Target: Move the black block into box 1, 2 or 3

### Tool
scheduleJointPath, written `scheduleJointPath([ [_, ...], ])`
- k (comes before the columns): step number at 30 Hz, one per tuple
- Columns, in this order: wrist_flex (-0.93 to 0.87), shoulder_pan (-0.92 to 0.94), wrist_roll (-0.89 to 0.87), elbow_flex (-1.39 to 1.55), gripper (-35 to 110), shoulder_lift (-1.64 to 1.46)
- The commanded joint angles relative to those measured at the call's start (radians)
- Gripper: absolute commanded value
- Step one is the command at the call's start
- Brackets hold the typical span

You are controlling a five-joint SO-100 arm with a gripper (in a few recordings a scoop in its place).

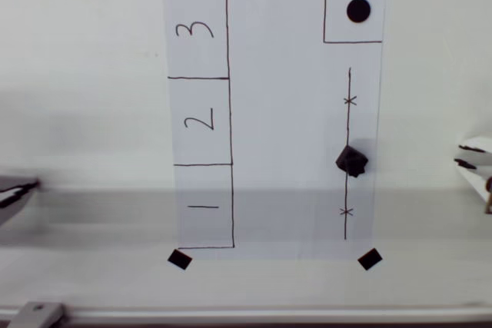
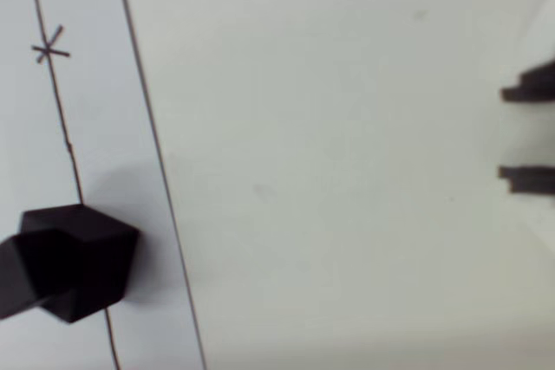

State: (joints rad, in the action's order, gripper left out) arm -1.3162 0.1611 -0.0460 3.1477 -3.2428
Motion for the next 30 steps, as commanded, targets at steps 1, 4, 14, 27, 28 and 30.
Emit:
scheduleJointPath([
  [1, -0.017, 0.021, -0.011, -0.040, 8, 0.011],
  [4, -0.017, 0.021, -0.011, -0.040, 8, 0.011],
  [14, -0.017, 0.021, -0.011, -0.040, 8, 0.011],
  [27, -0.015, -0.018, 0.143, -0.040, 4, 0.011],
  [28, -0.015, -0.003, 0.146, -0.040, 0, 0.011],
  [30, -0.005, -0.005, 0.135, -0.040, 0, 0.011],
])
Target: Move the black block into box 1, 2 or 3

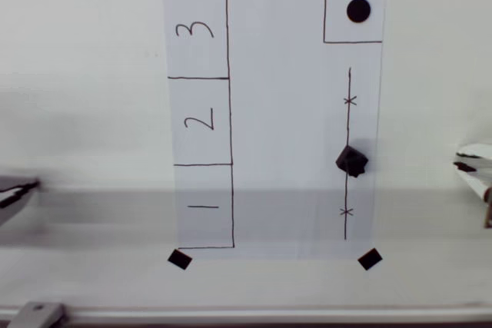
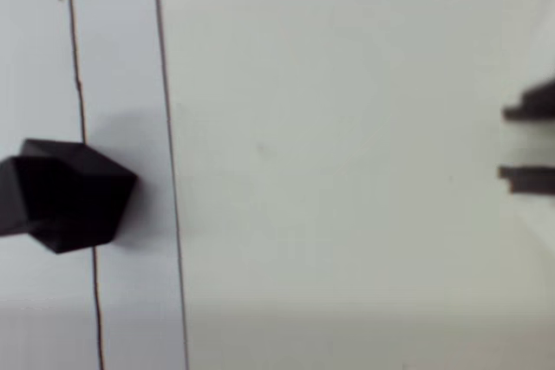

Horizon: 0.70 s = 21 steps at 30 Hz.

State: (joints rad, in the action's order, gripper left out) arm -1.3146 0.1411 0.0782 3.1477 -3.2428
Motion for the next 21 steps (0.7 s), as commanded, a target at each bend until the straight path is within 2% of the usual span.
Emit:
scheduleJointPath([
  [1, -0.003, 0.005, -0.006, -0.040, 0, 0.011],
  [7, 0.012, 0.005, -0.025, -0.089, 0, 0.011],
  [13, -0.126, -0.021, -0.040, -0.262, 0, 0.011],
  [21, -0.146, -0.063, -0.081, -0.385, 0, 0.038],
])
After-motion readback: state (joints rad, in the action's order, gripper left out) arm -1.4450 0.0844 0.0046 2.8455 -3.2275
